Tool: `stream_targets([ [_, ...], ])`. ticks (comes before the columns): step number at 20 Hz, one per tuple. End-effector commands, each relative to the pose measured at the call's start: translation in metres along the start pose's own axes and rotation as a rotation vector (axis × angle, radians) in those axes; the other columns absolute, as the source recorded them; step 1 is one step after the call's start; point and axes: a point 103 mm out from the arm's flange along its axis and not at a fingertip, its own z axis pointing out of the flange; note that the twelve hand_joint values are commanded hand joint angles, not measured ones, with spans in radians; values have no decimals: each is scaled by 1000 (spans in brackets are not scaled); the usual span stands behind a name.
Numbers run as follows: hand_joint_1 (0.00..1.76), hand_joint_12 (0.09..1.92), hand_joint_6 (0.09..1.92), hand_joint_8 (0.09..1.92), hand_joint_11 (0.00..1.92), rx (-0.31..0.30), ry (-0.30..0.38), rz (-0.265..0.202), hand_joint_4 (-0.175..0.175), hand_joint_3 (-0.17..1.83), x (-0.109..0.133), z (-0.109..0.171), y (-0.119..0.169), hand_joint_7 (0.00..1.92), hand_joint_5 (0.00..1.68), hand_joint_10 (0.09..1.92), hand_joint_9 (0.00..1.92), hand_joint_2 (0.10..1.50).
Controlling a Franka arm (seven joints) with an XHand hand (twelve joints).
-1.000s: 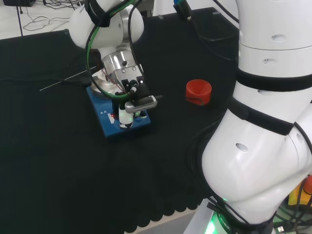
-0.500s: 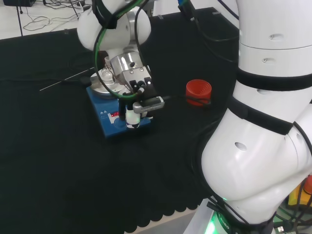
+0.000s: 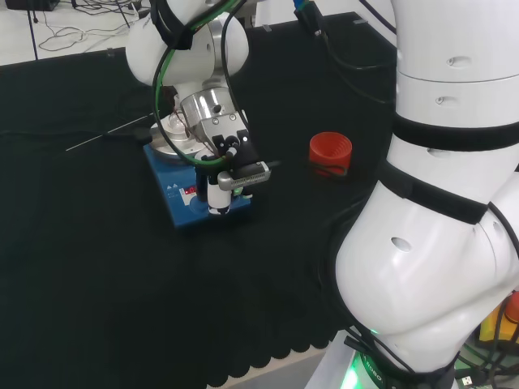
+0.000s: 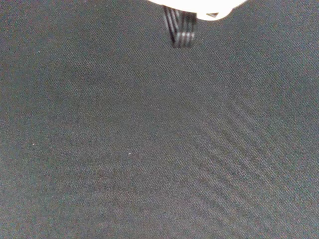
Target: Turn on the heater.
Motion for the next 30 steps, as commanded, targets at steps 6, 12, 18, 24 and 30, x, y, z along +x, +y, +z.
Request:
stream_targets([
  [6, 1437, 1417, 397, 1704, 1339, 0, -1, 0, -53, 1029, -3, -6, -1, 1626, 280, 1655, 1682, 718],
  [12, 1438, 1417, 397, 1704, 1341, 6, -13, 6, -53, 1032, 1, -4, 0, 1626, 283, 1655, 1684, 716],
  [18, 1440, 1417, 395, 1704, 1344, 4, -16, 8, -52, 1035, 2, -4, 1, 1626, 285, 1655, 1684, 714],
  [24, 1442, 1417, 393, 1702, 1345, 15, -18, 4, -52, 1038, 4, -3, 3, 1627, 286, 1656, 1684, 712],
  [30, 1444, 1418, 394, 1700, 1345, 22, -19, 3, -53, 1040, 10, -1, 4, 1629, 292, 1657, 1683, 711],
])
